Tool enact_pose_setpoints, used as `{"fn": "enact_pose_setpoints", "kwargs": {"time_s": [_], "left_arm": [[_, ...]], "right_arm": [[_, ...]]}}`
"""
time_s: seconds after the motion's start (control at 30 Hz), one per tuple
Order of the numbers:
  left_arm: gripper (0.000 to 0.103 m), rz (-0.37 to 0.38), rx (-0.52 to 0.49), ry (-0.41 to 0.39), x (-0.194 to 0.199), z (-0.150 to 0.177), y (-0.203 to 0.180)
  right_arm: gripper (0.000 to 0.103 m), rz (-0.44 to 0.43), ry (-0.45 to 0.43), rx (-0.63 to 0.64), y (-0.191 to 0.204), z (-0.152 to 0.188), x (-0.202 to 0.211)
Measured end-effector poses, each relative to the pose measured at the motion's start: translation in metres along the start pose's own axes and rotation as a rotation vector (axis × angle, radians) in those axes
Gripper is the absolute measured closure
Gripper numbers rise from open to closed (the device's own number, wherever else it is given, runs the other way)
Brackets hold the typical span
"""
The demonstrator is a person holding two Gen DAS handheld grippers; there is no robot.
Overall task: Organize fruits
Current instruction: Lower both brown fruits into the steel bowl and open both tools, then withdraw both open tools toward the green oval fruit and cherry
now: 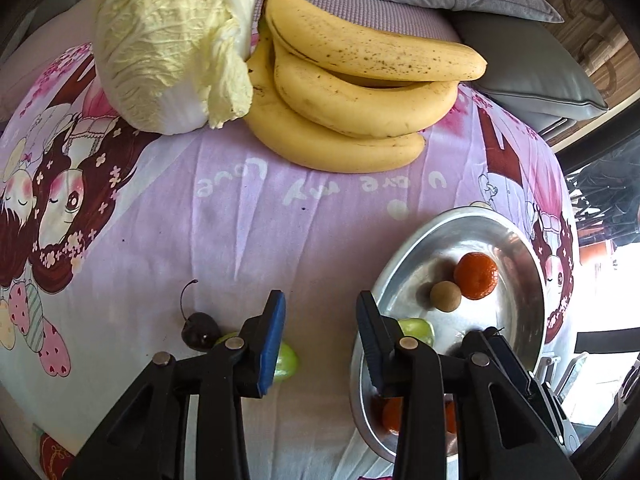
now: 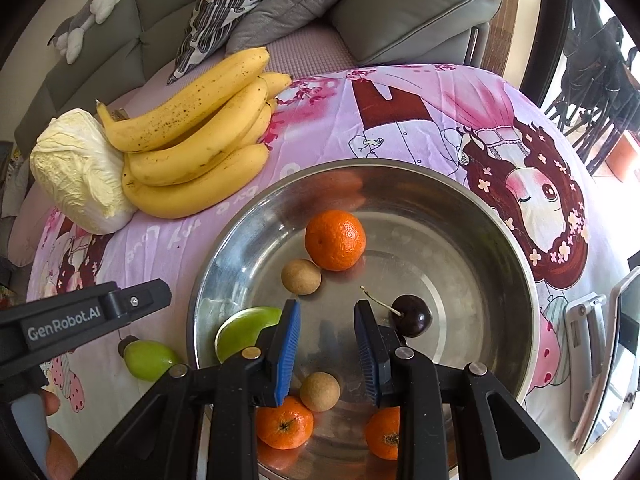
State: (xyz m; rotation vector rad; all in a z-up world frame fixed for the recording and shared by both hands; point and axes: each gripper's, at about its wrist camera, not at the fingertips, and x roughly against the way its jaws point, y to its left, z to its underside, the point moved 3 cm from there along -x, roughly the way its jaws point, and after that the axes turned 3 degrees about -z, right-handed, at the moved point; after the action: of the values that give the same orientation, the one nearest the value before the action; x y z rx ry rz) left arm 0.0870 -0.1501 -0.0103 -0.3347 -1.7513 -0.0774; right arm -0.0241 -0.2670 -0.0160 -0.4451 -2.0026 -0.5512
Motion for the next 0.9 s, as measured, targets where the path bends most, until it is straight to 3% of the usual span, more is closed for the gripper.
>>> {"fn": "enact_pose_setpoints", "kwargs": {"time_s": [0.13, 0.3, 0.4, 0.63, 0.7, 0.9], "left_arm": [[0.048, -0.021, 0.009, -0.009, -0.002, 0.002, 0.011], [0.040, -0.055, 0.031, -0.013, -0.003, 0.007, 0.028], [0.031, -0.084, 0.043, -0.030, -0.001, 0.009, 0.038], [0.028, -0.168, 0.053, -0.052, -0.002, 0.016, 0.059], [0.023, -0.182, 0.051, -0.059, -0.001, 0.016, 0.062], [0.019, -0.192, 0.071, -0.072, 0.004, 0.018, 0.075]], "right_arm": [[0.058, 0.013, 0.001, 0.008, 0.002, 0.001, 0.000], [0.042, 0.017, -0.008, 0.024, 0.003, 0.000, 0.001], [0.033, 0.026, -0.014, 0.038, 0.005, 0.000, 0.001], [0.026, 0.037, -0.008, 0.060, 0.007, 0.002, -0.004], [0.020, 0.037, -0.013, 0.066, 0.007, 0.002, -0.004], [0.000, 0.039, -0.024, 0.075, 0.009, 0.002, -0.006]]}}
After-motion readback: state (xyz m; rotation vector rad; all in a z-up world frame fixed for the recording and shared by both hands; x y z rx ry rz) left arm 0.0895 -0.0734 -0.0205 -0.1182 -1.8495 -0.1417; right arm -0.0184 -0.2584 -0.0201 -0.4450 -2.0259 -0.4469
